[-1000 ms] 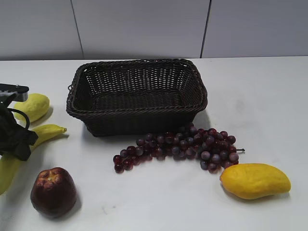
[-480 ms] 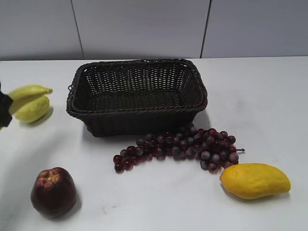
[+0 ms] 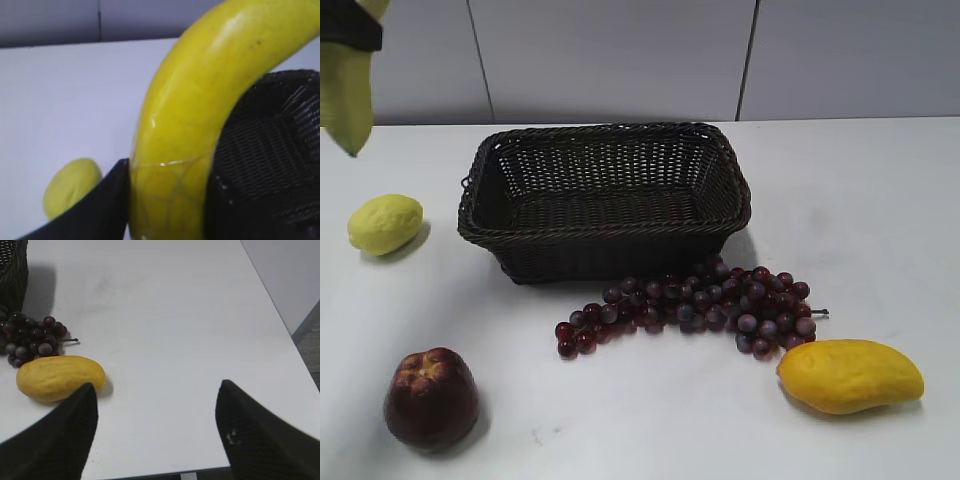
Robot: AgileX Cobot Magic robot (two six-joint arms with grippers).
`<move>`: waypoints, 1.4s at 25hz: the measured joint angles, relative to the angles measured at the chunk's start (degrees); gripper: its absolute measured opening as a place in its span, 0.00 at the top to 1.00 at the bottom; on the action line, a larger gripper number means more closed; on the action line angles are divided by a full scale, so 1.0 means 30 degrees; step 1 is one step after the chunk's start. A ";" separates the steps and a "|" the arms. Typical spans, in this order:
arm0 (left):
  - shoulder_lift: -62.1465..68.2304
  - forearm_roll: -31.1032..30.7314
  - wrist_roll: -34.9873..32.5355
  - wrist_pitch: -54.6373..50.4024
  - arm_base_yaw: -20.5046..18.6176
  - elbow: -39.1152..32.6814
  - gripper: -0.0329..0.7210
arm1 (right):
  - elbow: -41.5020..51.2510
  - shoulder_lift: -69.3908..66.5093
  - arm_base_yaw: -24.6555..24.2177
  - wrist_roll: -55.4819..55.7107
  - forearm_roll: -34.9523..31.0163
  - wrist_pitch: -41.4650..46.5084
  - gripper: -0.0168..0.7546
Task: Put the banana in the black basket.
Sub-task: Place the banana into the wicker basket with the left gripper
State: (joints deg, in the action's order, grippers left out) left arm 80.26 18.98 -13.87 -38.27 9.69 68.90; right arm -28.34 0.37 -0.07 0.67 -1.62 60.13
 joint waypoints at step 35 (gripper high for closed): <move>0.7619 0.1659 0.0000 1.0601 0.6015 0.0084 0.09 | 0.0000 0.0000 0.0000 0.0000 0.0000 0.0000 0.22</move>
State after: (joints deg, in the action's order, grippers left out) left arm 103.12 23.96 -13.87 -6.46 27.73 69.16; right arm -28.34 0.37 -0.07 0.67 -1.62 60.13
